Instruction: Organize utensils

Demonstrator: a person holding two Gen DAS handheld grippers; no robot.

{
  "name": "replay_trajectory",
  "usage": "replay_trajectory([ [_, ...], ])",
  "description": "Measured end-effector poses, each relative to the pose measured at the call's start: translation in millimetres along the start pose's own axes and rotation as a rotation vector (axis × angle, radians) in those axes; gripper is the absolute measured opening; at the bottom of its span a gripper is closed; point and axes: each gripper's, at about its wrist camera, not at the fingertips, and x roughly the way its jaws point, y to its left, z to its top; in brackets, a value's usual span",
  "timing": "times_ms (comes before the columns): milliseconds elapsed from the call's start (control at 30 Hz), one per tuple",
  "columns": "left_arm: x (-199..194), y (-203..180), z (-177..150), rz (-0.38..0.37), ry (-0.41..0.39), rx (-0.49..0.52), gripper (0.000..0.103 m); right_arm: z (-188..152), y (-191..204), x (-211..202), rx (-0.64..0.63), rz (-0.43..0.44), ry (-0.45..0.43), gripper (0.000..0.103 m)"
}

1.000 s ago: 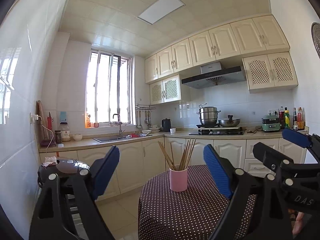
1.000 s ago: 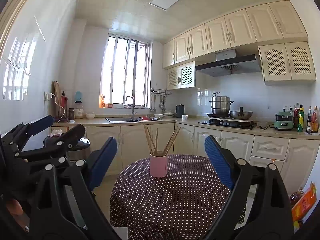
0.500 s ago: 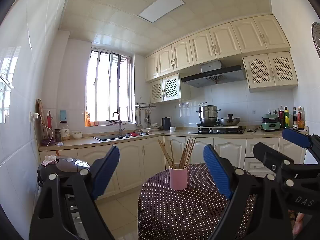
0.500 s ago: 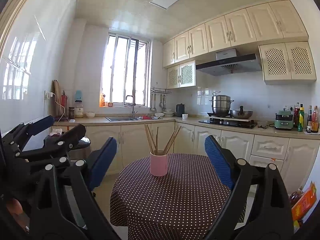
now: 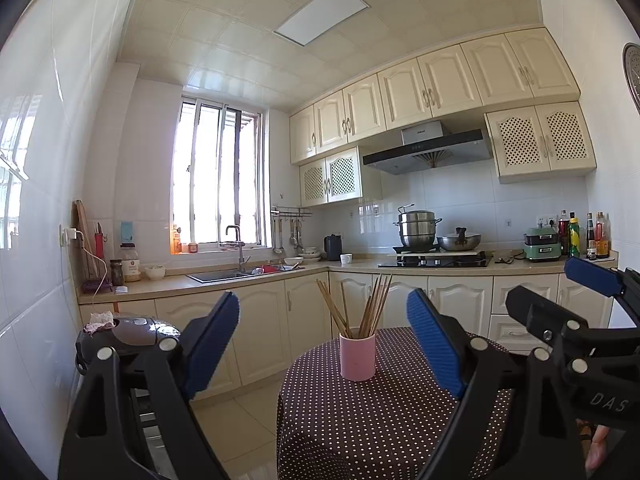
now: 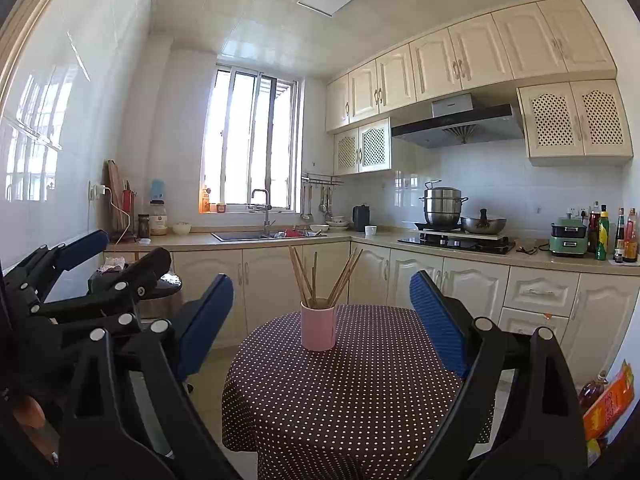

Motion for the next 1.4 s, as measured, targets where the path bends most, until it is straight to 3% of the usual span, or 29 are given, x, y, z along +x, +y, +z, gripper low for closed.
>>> replay_trajectory([
  [1400, -0.7, -1.4, 0.0, 0.002, 0.003, 0.005, 0.084, -2.8, 4.7, -2.3, 0.01, -0.006, 0.013, 0.089],
])
